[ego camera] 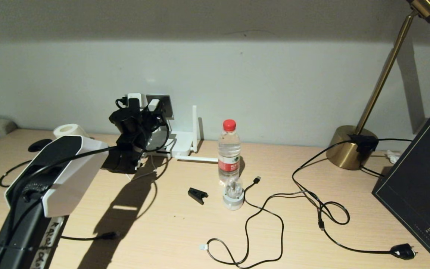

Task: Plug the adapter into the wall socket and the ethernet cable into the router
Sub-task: Plug plug into socket

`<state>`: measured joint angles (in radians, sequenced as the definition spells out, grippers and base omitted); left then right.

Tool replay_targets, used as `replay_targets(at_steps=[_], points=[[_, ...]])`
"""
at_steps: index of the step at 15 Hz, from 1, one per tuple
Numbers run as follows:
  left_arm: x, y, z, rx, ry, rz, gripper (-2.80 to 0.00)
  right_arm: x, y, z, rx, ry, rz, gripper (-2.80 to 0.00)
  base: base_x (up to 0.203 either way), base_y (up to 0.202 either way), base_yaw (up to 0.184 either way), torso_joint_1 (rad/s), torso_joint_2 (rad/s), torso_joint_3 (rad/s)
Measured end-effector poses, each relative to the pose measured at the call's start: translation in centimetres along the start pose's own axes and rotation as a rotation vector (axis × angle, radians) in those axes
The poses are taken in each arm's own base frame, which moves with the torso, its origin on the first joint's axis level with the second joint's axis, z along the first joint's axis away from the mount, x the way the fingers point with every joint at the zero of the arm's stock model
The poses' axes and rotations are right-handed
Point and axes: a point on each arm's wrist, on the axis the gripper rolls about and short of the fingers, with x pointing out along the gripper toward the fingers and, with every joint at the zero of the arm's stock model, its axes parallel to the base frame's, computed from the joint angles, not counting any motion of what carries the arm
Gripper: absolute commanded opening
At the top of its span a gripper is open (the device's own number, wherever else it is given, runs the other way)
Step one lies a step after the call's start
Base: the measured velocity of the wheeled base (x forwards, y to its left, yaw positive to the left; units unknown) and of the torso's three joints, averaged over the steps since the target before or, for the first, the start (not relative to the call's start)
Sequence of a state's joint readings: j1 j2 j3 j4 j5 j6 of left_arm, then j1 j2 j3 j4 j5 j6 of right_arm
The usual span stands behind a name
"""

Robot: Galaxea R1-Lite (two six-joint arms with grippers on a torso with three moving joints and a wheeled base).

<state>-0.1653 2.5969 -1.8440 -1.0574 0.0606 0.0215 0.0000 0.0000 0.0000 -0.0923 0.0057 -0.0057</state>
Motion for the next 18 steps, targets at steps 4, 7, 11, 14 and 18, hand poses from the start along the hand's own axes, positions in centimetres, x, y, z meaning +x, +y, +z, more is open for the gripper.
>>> replay_targets(at_steps=[4, 7, 11, 14, 18], points=[[0.11, -0.02, -0.24, 0.000, 0.002, 0.004, -2.80, 0.00, 0.00, 0.00, 0.000, 0.000, 0.000, -2.80, 0.000, 0.000, 0.000, 0.000, 0.00, 0.000], [0.11, 0.05, -0.26, 0.000, 0.004, 0.006, -2.80, 0.00, 0.00, 0.00, 0.000, 0.000, 0.000, -2.80, 0.000, 0.000, 0.000, 0.000, 0.00, 0.000], [0.12, 0.00, -0.27, 0.001, 0.006, 0.007, -2.80, 0.00, 0.00, 0.00, 0.000, 0.000, 0.000, -2.80, 0.000, 0.000, 0.000, 0.000, 0.00, 0.000], [0.13, 0.04, -0.19, 0.002, 0.007, 0.002, -2.80, 0.00, 0.00, 0.00, 0.000, 0.000, 0.000, -2.80, 0.000, 0.000, 0.000, 0.000, 0.00, 0.000], [0.17, 0.51, 0.04, 0.006, 0.004, -0.012, -2.80, 0.00, 0.00, 0.00, 0.000, 0.000, 0.000, -2.80, 0.000, 0.000, 0.000, 0.000, 0.00, 0.000]])
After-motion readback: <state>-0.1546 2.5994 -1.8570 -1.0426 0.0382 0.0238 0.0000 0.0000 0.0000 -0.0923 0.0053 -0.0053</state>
